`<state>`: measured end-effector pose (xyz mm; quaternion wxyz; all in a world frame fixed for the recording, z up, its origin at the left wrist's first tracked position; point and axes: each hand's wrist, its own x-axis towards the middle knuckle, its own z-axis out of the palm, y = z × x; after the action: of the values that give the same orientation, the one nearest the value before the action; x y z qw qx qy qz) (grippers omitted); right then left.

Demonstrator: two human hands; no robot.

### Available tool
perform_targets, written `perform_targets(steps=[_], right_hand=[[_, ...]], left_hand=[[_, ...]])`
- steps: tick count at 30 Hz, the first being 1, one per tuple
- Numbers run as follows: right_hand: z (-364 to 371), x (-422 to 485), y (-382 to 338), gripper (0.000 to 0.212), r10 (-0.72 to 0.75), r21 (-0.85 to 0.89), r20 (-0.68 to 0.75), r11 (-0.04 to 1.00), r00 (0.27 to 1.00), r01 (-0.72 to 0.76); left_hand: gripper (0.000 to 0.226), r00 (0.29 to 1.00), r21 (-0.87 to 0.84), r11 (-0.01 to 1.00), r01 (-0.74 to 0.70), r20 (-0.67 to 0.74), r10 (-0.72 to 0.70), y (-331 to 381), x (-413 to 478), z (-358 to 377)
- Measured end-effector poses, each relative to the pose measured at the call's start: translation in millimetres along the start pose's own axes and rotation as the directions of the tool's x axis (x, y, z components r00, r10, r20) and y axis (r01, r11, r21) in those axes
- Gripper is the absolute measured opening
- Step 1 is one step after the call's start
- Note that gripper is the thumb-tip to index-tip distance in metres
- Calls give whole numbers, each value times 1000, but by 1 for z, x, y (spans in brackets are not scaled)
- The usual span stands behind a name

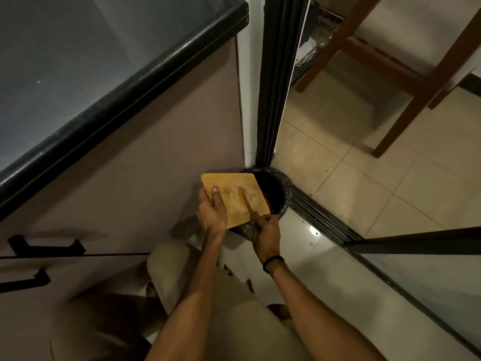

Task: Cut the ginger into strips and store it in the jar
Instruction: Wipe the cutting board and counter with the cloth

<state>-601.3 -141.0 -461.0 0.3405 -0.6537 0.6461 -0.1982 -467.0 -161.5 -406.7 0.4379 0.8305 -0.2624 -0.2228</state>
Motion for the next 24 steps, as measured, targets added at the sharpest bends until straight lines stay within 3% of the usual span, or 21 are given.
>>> perform_targets(steps=[3,5,9,13,17,18,21,22,24], right_hand=[[6,1,11,27,53,-11,47,999,997,-53],[4,4,24,21,200,116,11,973,980,-200],[0,7,34,25,255,139,-25,958,967,-249],[5,4,19,35,60,101,-132,994,989,-47],[20,4,13,34,-151,64,-6,987,989,151],[23,7,15,34,-144,46,16,989,989,143],[18,20,20,26,127,102,-52,987,990,-121],[15,21,18,26,152,123,-84,982,985,-141],[11,17,7,21,30,130,-50,991,998,-23]], left_hand=[[36,1000,-1,1000,-17,-22,17,-1,8,-1],[35,999,3,1000,-20,-45,21,-2,11,-4],[35,998,21,999,-27,-59,28,-9,16,-9],[38,998,-10,1000,5,-61,-6,-16,15,-4],[37,999,-24,1000,-15,-33,14,-14,8,0],[37,1000,-28,1000,-13,-27,12,-14,8,0],[38,1000,-19,1000,-14,-16,13,-16,8,-1],[37,1000,-26,1000,-12,-16,11,-17,8,-1],[37,1000,-42,999,-5,-13,5,-19,10,-3]])
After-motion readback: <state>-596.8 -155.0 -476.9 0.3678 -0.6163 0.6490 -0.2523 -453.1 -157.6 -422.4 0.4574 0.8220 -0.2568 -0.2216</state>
